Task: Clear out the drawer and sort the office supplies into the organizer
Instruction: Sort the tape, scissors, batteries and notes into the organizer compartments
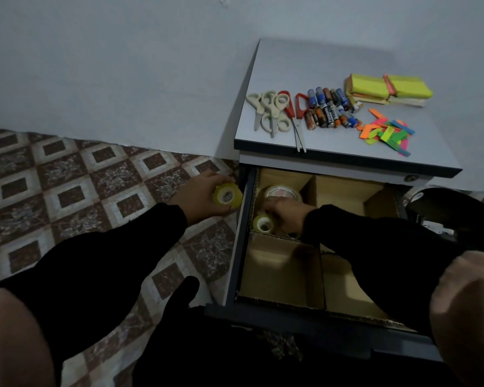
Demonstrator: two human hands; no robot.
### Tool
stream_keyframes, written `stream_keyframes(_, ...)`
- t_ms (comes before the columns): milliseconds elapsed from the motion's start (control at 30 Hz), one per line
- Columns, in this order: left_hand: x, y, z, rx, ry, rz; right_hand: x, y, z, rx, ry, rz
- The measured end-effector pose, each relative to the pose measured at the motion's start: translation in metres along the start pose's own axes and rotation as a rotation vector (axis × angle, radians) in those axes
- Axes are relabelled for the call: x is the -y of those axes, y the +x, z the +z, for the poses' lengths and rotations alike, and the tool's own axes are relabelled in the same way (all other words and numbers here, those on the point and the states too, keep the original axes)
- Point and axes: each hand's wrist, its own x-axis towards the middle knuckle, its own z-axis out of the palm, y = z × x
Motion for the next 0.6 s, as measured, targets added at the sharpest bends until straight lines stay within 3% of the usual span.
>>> stream_keyframes(600,-0.002,0.006,0.004,0.016,0.000,0.044,-0.007,-0.005,0.004,-0.049,0.079,-0.016)
